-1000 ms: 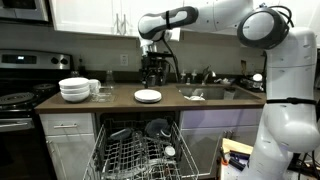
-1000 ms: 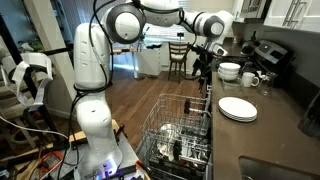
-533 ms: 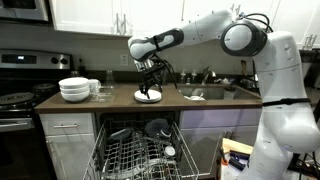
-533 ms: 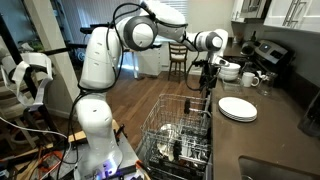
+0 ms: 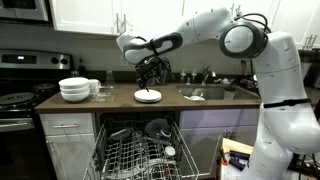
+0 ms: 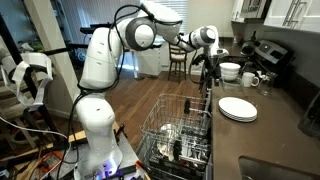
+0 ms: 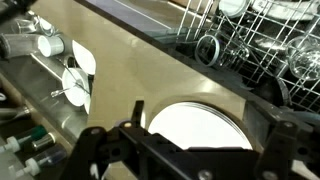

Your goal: Pick a plate on the counter and put it in the dishwasher

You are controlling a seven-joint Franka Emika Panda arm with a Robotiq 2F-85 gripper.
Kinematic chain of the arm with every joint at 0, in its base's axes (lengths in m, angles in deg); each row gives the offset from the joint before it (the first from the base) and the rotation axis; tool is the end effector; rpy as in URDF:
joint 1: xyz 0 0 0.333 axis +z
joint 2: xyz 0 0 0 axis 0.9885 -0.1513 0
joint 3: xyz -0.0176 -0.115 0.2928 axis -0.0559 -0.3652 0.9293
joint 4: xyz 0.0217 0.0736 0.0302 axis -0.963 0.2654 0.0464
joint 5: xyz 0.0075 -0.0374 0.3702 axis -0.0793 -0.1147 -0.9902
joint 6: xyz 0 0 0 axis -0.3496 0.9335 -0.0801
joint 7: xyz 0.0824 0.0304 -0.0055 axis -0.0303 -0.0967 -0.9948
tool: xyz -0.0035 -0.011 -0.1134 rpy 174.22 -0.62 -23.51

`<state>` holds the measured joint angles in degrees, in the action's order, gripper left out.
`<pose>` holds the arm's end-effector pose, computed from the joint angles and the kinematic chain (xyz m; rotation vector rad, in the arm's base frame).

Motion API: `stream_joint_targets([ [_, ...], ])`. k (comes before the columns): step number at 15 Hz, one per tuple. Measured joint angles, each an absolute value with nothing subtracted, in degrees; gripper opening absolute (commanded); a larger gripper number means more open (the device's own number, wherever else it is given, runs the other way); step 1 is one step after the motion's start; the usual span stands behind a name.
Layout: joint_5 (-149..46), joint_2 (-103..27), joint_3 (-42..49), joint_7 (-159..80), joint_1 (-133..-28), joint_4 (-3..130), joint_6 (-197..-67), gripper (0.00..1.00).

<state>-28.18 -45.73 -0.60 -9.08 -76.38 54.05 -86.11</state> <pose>0.6240 -0.0695 0.4392 2.4465 -0.7422 -0.2012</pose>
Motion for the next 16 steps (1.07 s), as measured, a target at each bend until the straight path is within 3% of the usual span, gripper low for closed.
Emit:
stream_joint_targets([
  [16,-25.4,-49.1,-0.7,-11.0,-77.2,53.7,-89.6,1.00],
])
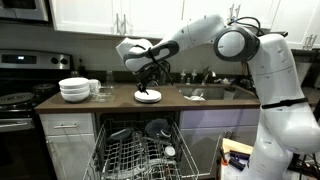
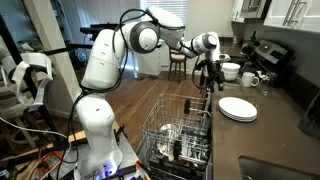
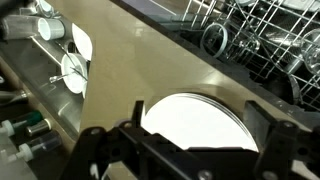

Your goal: Pick a plate on the counter and put it in the dishwasher

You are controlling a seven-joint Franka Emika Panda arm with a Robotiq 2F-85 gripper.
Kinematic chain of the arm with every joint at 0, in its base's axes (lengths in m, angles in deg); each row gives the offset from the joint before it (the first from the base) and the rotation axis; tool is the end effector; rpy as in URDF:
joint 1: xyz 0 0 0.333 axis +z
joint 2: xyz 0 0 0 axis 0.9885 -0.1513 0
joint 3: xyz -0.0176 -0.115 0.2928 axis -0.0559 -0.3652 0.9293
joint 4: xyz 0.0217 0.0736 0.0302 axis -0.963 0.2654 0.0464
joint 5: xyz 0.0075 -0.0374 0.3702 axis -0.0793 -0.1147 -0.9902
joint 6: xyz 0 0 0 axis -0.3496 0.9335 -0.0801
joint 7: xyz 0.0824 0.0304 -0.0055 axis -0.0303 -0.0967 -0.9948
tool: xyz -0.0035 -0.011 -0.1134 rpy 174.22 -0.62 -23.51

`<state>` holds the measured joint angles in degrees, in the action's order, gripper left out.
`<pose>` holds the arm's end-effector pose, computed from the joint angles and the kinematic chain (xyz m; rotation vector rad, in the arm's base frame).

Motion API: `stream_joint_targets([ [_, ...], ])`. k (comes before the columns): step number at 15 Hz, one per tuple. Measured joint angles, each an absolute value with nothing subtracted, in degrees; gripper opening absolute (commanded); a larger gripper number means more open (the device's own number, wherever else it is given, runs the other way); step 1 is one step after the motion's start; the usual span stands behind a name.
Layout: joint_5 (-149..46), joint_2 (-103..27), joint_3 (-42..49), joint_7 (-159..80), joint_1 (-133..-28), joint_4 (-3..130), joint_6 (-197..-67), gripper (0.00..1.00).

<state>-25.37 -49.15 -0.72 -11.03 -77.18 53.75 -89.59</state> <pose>0.6378 -0.0813 0.4093 2.4246 -0.6594 -0.1906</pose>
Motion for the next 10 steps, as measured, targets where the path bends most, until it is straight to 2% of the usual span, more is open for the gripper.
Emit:
stream_joint_targets([
  [10,-9.9,-55.3,-0.2,-10.9,-72.0,49.9,-91.3,1.00],
])
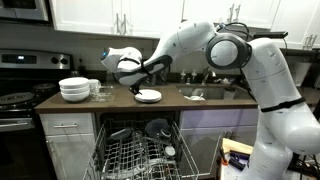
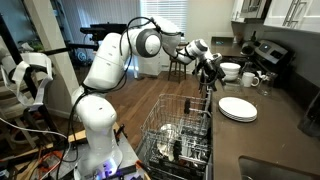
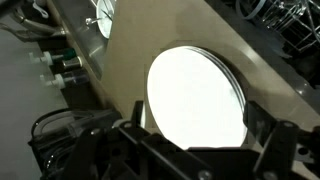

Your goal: Pick a plate on the counter and put it in the dishwasher

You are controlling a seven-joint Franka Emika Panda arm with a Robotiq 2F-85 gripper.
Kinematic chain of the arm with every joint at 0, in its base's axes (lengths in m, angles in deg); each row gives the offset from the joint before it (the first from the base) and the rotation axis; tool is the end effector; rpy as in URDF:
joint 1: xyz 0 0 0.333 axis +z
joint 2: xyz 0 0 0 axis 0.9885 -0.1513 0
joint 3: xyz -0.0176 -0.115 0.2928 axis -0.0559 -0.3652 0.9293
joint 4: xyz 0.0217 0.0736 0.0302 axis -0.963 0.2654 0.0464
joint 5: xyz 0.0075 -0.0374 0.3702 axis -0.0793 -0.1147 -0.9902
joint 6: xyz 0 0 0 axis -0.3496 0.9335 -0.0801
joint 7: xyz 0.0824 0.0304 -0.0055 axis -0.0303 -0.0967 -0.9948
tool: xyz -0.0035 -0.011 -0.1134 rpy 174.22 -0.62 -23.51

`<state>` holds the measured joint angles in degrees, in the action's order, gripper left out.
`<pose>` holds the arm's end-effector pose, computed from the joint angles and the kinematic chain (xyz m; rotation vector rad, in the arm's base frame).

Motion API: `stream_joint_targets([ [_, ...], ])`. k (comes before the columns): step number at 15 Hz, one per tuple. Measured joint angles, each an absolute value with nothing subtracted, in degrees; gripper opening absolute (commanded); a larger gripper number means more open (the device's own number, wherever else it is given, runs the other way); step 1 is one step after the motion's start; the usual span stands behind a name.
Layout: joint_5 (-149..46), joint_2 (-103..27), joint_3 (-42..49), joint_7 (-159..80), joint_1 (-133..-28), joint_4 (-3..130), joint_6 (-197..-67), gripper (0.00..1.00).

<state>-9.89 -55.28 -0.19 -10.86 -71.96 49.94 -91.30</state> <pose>0.6720 -0.0345 0.3867 2.2245 -0.3811 -0.0409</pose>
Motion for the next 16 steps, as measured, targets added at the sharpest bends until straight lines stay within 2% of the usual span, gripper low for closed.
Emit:
stream_joint_targets([
  [16,-8.0,-59.8,-0.4,-12.9,-72.8,50.3,-93.6,1.00],
])
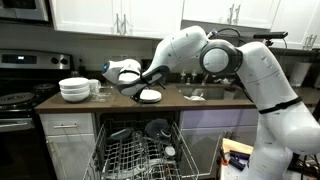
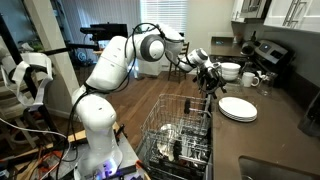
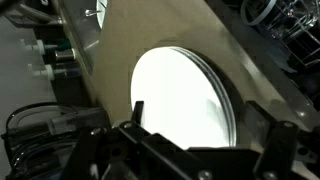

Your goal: Pick a plate on the counter and put it in the dishwasher

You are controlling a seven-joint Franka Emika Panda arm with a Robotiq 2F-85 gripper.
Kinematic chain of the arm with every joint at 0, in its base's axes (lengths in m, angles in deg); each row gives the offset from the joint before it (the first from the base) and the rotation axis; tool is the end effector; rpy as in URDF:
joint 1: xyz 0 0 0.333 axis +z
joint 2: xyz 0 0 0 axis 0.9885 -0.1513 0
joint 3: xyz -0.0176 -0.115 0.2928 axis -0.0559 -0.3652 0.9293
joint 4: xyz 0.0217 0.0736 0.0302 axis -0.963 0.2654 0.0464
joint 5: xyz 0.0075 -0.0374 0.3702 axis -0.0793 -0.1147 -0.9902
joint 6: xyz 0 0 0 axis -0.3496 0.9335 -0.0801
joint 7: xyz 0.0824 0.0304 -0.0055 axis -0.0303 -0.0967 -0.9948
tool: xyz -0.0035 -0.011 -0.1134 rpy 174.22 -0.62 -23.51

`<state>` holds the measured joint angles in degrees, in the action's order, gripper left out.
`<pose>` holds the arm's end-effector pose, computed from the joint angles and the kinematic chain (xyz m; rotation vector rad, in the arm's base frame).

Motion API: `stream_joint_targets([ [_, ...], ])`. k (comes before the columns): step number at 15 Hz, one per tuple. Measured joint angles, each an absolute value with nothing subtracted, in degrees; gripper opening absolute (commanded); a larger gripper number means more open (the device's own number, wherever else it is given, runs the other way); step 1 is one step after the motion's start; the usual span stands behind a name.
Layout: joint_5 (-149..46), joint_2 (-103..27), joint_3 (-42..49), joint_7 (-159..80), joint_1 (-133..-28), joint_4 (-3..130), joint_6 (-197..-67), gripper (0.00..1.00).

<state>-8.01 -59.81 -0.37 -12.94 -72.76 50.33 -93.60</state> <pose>0.6783 -0.0446 0.3347 2.1981 -0.2801 -0.1064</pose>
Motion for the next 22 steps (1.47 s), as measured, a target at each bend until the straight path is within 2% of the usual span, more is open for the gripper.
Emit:
stream_joint_targets([
  [22,-4.4,-60.6,-0.8,-12.9,-72.9,50.1,-94.5,1.00],
])
